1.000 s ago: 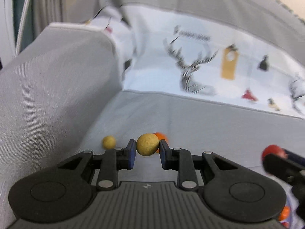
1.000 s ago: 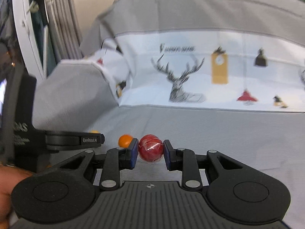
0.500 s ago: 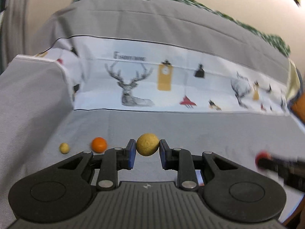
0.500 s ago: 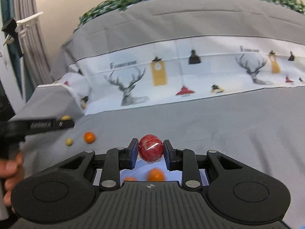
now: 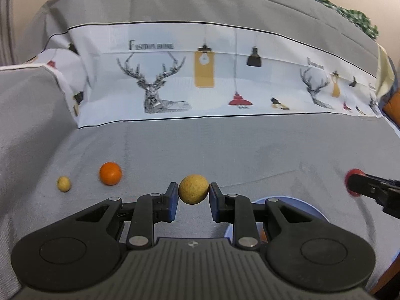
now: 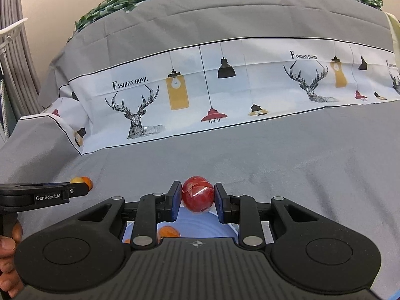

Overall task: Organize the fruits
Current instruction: 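Carry the yellow fruit and red wrapped fruit over the blue plate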

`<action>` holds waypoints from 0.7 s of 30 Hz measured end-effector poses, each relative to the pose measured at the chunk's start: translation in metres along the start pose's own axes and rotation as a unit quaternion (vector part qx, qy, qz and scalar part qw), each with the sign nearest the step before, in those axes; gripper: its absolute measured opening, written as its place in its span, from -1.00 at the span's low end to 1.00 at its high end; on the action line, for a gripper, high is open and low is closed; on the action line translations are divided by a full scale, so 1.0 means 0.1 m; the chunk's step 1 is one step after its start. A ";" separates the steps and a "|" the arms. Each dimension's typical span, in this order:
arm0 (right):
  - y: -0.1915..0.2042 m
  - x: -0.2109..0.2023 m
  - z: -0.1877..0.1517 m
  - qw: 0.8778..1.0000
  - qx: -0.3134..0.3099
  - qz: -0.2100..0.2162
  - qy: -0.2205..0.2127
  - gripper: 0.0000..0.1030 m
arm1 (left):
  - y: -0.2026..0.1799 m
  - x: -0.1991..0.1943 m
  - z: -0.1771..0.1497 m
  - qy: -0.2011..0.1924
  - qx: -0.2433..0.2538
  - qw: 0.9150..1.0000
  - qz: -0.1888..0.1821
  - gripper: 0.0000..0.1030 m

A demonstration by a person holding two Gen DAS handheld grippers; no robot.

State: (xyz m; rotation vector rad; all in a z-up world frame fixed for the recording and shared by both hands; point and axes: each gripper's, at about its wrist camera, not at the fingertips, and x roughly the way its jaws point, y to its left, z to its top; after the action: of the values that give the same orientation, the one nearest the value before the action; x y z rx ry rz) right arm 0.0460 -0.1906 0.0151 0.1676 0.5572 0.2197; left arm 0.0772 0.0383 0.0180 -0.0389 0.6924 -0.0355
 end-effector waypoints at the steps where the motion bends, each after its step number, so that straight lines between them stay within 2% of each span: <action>1: 0.00 0.01 0.00 1.000 -0.001 0.000 0.001 -0.43 | -0.02 0.00 0.00 -0.002 0.008 1.000 -0.004 -0.44; 8: 0.03 0.03 0.00 1.000 -0.007 0.003 0.004 -0.43 | -0.15 0.02 -0.05 -0.004 0.038 0.999 -0.017 -0.44; 21: 0.04 0.04 -0.01 1.000 -0.013 0.003 0.009 -0.43 | -0.16 0.02 -0.05 0.001 0.042 0.999 -0.029 -0.44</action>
State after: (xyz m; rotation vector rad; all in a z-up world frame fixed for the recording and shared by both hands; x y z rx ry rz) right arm 0.0483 -0.1853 0.0134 0.1418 0.5720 0.2345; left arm 0.0753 0.0216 0.0133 0.0217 0.6904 -0.1201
